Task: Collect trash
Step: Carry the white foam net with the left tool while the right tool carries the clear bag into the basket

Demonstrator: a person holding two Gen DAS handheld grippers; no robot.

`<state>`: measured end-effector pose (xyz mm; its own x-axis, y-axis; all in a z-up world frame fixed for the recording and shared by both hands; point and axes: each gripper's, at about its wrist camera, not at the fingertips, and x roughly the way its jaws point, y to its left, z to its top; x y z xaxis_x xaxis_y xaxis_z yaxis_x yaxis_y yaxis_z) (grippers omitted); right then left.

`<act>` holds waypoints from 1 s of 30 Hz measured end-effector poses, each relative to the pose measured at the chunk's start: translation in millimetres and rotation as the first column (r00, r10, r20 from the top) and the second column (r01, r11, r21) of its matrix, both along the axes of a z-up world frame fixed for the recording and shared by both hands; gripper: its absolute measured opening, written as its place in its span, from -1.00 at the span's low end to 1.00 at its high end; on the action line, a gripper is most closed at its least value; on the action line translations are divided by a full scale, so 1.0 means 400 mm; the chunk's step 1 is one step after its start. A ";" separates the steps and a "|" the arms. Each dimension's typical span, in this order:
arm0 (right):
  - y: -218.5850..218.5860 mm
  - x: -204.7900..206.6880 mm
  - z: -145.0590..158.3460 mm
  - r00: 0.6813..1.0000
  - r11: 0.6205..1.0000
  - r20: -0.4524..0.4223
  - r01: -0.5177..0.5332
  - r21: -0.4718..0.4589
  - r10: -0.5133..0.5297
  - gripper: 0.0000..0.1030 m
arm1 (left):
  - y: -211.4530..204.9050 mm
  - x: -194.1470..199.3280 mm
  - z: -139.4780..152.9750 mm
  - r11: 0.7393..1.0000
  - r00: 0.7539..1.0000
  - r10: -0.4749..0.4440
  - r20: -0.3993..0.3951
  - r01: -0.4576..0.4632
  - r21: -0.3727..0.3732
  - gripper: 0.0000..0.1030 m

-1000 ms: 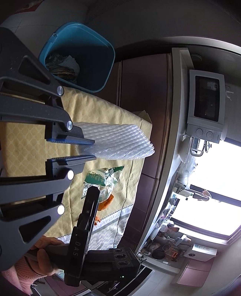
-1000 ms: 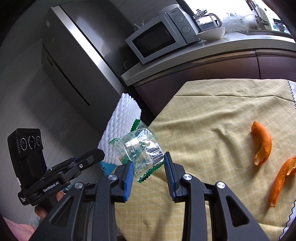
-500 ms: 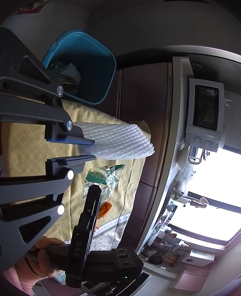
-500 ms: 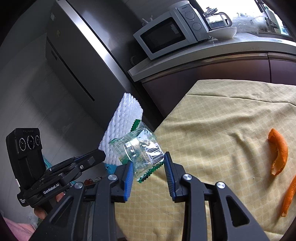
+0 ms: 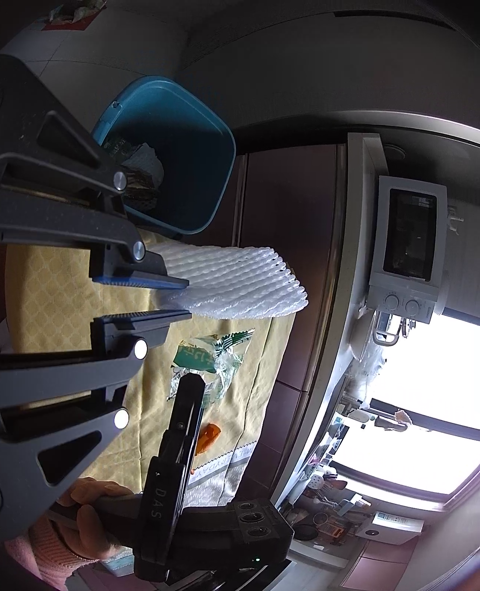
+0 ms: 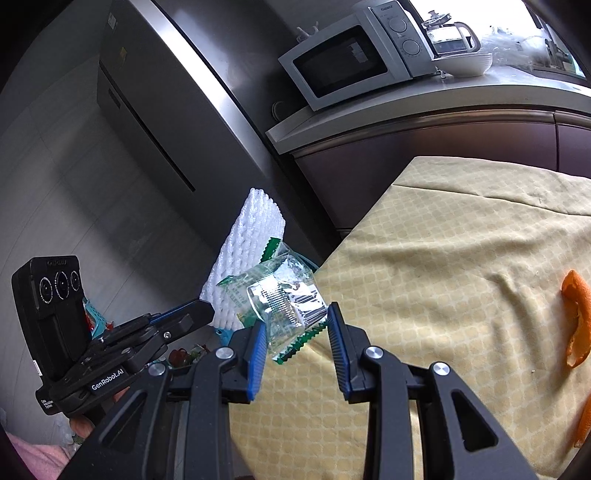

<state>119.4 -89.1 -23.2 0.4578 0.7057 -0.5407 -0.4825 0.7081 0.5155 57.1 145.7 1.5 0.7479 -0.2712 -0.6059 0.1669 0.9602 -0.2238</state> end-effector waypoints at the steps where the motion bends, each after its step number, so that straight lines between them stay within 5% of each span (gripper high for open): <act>1: 0.007 0.001 0.000 1.000 1.000 0.000 -0.004 -0.003 0.004 -0.42 | 0.006 0.000 -0.001 1.000 1.000 0.005 -0.001 -0.005 0.000 -0.78; 30: 0.158 0.051 -0.007 0.995 0.993 -0.017 -0.100 -0.057 0.099 -0.42 | 0.126 0.014 -0.044 0.992 0.991 0.130 -0.037 -0.130 0.001 -0.78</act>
<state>139.6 -26.0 -25.8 0.3792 0.7145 -0.5879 -0.5452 0.6859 0.4820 62.8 196.3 -16.2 0.7541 -0.1739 -0.6334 0.0326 0.9730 -0.2285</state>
